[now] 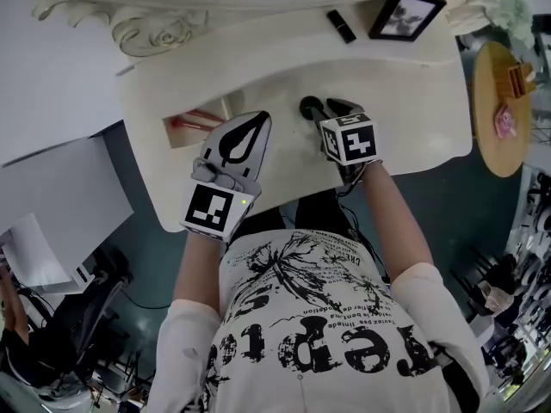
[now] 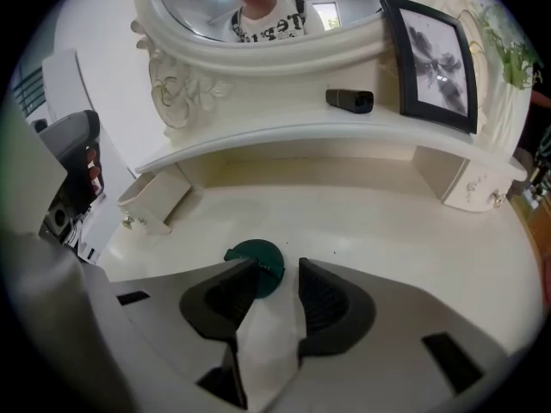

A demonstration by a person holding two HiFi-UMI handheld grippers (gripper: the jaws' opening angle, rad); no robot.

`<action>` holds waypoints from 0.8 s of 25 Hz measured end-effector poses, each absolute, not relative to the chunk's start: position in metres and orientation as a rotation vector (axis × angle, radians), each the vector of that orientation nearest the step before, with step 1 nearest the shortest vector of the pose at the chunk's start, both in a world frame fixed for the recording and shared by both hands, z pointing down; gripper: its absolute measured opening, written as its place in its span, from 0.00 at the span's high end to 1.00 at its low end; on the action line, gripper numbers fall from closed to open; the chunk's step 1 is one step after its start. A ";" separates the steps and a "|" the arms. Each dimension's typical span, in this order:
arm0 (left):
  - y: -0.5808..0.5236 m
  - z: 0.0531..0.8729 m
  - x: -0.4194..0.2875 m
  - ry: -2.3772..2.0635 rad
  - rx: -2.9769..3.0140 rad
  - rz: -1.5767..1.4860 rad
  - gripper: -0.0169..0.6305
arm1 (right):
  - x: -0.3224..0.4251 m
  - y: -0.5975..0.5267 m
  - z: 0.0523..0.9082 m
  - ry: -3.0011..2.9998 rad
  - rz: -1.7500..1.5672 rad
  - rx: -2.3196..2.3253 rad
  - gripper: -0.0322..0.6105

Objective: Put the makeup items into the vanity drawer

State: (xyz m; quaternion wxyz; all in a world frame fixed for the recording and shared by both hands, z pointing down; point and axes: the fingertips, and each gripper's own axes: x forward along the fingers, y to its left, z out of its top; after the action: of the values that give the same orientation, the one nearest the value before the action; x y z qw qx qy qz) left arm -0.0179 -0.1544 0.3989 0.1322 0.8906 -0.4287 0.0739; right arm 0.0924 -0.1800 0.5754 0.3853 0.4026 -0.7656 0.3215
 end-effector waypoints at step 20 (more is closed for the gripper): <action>-0.133 0.372 -0.053 -1.360 2.571 0.247 0.95 | 0.061 -0.184 0.496 -2.075 0.619 0.959 0.90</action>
State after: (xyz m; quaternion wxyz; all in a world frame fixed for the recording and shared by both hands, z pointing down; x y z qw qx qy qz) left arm -0.0530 -0.1331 0.3725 0.1112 0.8753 -0.4631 0.0840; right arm 0.0615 -0.1838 0.4964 0.3772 0.3752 -0.8114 0.2420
